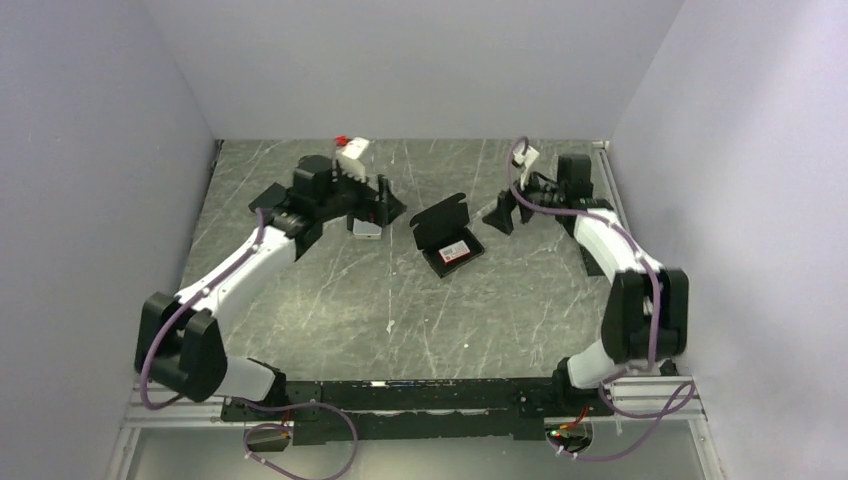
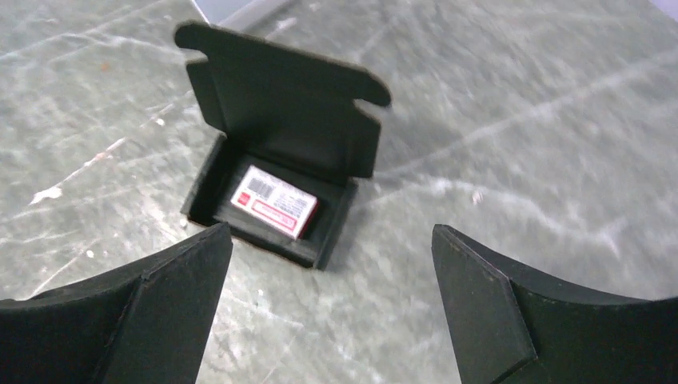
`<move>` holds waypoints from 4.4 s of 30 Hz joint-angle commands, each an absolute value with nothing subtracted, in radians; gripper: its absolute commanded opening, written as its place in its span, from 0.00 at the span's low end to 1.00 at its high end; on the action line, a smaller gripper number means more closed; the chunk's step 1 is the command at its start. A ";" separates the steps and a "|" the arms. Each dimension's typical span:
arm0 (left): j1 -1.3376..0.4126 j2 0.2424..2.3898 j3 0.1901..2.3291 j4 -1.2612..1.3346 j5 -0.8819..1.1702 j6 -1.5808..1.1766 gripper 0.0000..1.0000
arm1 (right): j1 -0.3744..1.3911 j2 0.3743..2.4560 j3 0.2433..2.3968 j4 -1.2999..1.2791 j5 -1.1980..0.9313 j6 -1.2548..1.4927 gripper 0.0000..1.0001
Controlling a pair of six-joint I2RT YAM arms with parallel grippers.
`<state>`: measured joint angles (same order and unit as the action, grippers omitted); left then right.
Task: Fold the paper box
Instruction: Place the product in the paper box, then adjust the paper box at the center of the board, then close the paper box at the center of the board.
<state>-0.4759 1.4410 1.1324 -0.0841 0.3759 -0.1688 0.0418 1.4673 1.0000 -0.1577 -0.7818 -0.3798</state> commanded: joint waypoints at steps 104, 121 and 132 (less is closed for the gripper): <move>-0.397 1.927 1.027 0.632 0.634 -0.306 0.56 | 0.165 1.709 1.066 0.055 -0.788 -0.380 0.00; -0.363 2.067 1.115 0.726 0.693 -0.261 0.55 | 0.151 1.721 1.066 0.050 -0.837 -0.394 0.00; -0.353 2.129 1.141 0.877 0.840 -0.305 0.49 | 0.149 1.723 1.066 0.054 -0.845 -0.389 0.00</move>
